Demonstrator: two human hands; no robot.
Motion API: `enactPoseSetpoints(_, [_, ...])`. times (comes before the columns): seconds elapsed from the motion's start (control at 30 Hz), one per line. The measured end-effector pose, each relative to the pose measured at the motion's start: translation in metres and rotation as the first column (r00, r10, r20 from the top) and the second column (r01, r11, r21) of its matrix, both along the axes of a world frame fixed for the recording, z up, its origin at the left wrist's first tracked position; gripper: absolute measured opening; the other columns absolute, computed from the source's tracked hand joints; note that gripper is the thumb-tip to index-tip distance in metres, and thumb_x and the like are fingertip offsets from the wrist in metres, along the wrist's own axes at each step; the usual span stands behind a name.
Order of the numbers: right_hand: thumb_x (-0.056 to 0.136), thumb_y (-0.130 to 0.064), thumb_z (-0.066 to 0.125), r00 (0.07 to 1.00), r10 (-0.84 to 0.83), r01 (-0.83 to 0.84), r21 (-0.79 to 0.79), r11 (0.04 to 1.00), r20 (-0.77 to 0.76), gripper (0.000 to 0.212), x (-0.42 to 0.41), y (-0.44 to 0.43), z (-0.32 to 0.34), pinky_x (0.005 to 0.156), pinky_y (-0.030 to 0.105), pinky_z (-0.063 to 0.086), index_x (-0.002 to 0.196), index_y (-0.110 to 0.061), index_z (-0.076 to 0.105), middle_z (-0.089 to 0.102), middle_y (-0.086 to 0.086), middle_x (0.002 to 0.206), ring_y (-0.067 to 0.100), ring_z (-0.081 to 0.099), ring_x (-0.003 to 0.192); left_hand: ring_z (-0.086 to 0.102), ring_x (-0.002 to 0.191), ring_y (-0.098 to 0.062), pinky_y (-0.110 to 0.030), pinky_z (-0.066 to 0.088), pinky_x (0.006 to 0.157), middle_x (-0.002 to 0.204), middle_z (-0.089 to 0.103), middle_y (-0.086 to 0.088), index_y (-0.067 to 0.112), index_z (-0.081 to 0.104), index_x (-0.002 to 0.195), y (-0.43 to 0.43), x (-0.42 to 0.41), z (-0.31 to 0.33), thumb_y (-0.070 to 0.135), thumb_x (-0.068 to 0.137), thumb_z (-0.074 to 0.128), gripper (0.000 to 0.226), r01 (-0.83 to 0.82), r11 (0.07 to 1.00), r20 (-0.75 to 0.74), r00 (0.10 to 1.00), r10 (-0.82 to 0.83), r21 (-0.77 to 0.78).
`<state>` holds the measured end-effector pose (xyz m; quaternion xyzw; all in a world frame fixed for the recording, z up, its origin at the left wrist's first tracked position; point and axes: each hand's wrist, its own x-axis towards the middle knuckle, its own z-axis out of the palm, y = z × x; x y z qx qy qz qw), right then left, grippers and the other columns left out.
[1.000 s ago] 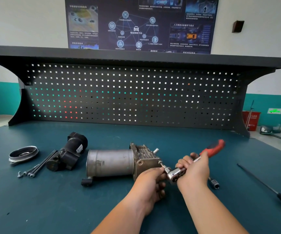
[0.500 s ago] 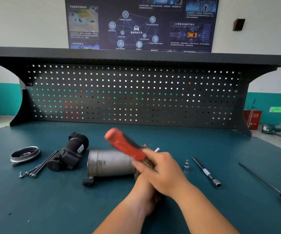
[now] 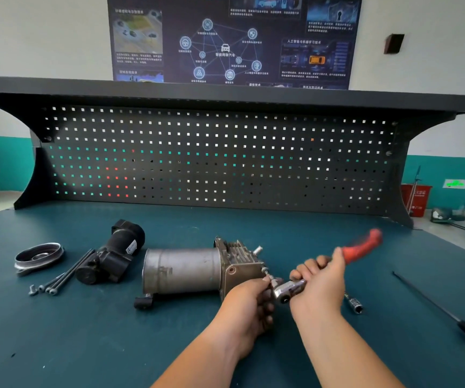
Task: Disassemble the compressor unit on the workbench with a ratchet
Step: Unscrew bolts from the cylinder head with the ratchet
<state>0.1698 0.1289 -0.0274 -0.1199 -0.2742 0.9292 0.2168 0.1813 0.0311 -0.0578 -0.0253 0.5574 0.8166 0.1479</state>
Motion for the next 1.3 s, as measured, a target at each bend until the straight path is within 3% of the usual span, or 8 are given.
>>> enactPoseSetpoints(0.17, [0.098,-0.041,0.038,0.994,-0.019,0.042,-0.212,0.976,0.106,0.041,-0.005,0.001,-0.004,0.048,0.026,0.026,0.064,-0.017,0.032,0.029,-0.008,0.035,0.011,0.028,0.027,0.046,0.047,-0.005,-0.017,0.034,0.044,0.063,0.054,0.005,0.014,0.066,0.092,-0.001,-0.001,0.0,0.019,0.094,0.05,0.017,0.002,1.0,-0.016,1.0,-0.003,-0.013])
enactPoseSetpoints(0.37, [0.1,-0.043,0.032,0.998,-0.043,0.052,0.274,0.96,-0.037,0.039,-0.001,-0.006,0.009,0.046,0.026,0.022,0.068,-0.02,0.036,0.027,-0.011,0.038,0.007,0.023,0.032,0.045,0.046,-0.006,-0.017,0.034,0.044,0.053,0.054,0.007,0.017,0.059,0.073,-0.002,0.0,0.0,0.014,0.094,0.05,0.023,-0.019,1.0,-0.033,0.999,0.018,-0.009])
enactPoseSetpoints(0.53, [0.091,-0.042,0.039,0.917,0.106,0.24,0.744,0.623,-0.385,0.034,0.008,-0.021,0.002,0.046,0.021,0.024,0.073,-0.014,0.045,0.035,-0.01,0.044,0.003,0.028,0.042,0.043,0.046,-0.007,-0.017,0.034,0.043,0.061,0.052,0.004,0.019,0.057,0.075,-0.002,-0.001,0.0,0.015,0.092,0.047,0.02,0.014,0.999,-0.048,0.999,-0.016,-0.038])
enactPoseSetpoints(0.73, [0.082,-0.056,0.044,0.849,0.379,0.375,0.925,0.057,-0.367,0.039,0.011,-0.023,0.0,0.054,0.038,0.038,0.074,-0.02,0.057,0.049,-0.001,0.056,0.016,0.044,0.054,0.056,0.073,-0.017,-0.029,0.039,0.065,0.078,0.059,-0.007,0.018,0.07,0.081,-0.004,0.003,-0.001,0.025,0.088,0.051,0.021,0.096,0.994,-0.118,0.989,-0.091,0.042])
enactPoseSetpoints(0.87, [0.083,-0.055,0.046,0.834,0.435,0.391,0.92,-0.031,-0.339,0.029,0.011,-0.023,0.001,0.057,0.038,0.039,0.082,-0.028,0.057,0.049,-0.007,0.059,0.013,0.043,0.058,0.067,0.086,-0.017,-0.035,0.045,0.081,0.089,0.069,-0.004,0.024,0.073,0.089,-0.003,0.003,-0.001,0.034,0.095,0.048,0.027,0.114,0.968,-0.143,0.986,-0.083,0.222])
enactPoseSetpoints(1.0, [0.082,-0.053,0.048,0.841,0.406,0.367,0.929,0.057,-0.357,0.033,0.013,-0.023,-0.001,0.055,0.04,0.04,0.07,-0.024,0.058,0.054,0.005,0.059,0.02,0.048,0.057,0.057,0.087,-0.023,-0.032,0.041,0.072,0.089,0.06,-0.011,0.017,0.068,0.09,-0.004,0.0,-0.003,0.029,0.096,0.046,0.025,0.092,0.993,-0.134,0.988,-0.081,0.073])
enactPoseSetpoints(1.17, [0.087,-0.04,0.058,0.901,0.238,0.142,0.766,0.627,-0.362,0.038,0.014,-0.032,-0.002,0.046,0.015,0.026,0.065,-0.012,0.049,0.04,-0.01,0.045,0.001,0.031,0.042,0.045,0.057,-0.012,-0.023,0.031,0.054,0.065,0.053,-0.002,0.014,0.06,0.082,-0.004,0.0,-0.001,0.012,0.09,0.042,0.02,0.037,0.999,-0.072,0.997,-0.039,-0.027])
enactPoseSetpoints(1.3, [0.098,-0.04,0.04,0.966,0.013,0.116,0.481,0.869,-0.257,0.046,0.011,-0.026,0.001,0.041,0.02,0.027,0.062,-0.012,0.044,0.031,-0.008,0.04,0.007,0.028,0.037,0.044,0.053,-0.009,-0.022,0.031,0.05,0.065,0.057,0.004,0.019,0.062,0.075,-0.002,0.0,0.0,0.02,0.092,0.046,0.023,0.018,1.0,-0.029,0.999,-0.019,-0.026])
